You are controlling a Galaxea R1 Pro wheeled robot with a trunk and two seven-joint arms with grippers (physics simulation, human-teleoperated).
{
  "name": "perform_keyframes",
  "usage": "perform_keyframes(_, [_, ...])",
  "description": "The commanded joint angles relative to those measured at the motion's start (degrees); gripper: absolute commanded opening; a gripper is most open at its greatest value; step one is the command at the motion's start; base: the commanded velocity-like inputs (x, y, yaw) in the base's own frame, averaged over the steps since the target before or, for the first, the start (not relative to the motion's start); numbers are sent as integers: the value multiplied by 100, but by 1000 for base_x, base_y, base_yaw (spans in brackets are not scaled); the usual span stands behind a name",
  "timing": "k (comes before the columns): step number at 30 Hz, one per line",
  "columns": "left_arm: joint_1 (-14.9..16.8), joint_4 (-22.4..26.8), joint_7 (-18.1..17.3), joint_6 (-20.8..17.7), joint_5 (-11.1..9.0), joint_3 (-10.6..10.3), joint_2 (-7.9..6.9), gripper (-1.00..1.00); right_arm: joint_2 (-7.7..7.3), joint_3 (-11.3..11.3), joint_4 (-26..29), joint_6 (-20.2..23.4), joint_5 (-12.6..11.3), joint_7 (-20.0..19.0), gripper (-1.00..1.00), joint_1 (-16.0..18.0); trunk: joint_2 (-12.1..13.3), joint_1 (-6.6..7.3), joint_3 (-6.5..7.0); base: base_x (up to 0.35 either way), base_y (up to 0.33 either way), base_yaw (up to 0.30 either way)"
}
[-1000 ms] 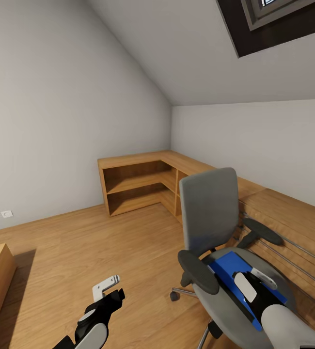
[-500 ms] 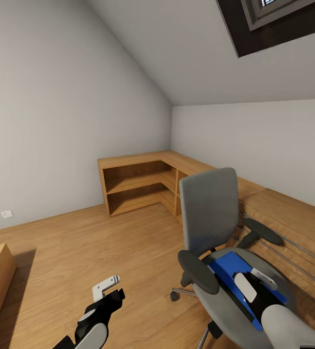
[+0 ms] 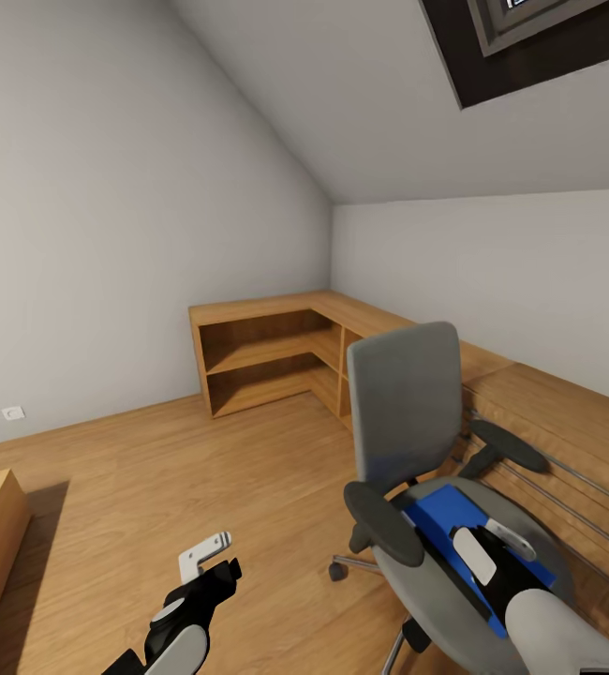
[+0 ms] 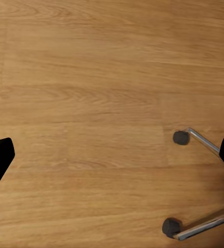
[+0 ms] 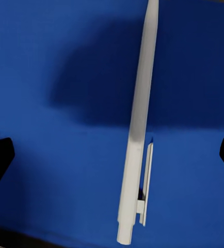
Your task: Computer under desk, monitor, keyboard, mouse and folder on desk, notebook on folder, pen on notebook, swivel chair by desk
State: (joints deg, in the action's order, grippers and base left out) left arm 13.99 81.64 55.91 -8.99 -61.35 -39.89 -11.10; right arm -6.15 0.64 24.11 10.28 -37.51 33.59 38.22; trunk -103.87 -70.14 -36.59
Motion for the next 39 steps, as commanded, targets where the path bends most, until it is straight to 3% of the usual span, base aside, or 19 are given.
perform_keyframes(1, [7,8,35,-33,-10,-10,-5,100,0,4,14,44,-2,24,100,1,-45,-22,-25,0,0,0])
perform_keyframes(19, [7,8,42,-33,-17,-10,-3,100,0,-3,14,36,-2,24,100,1,-85,-44,-43,0,0,0])
perform_keyframes(26, [7,8,43,-33,-17,-10,1,100,0,-3,14,36,-2,24,100,0,-366,-198,-168,0,0,0])
perform_keyframes(39, [7,9,43,-33,-17,-10,3,100,0,-4,14,35,5,24,100,1,-366,-198,-168,0,0,0])
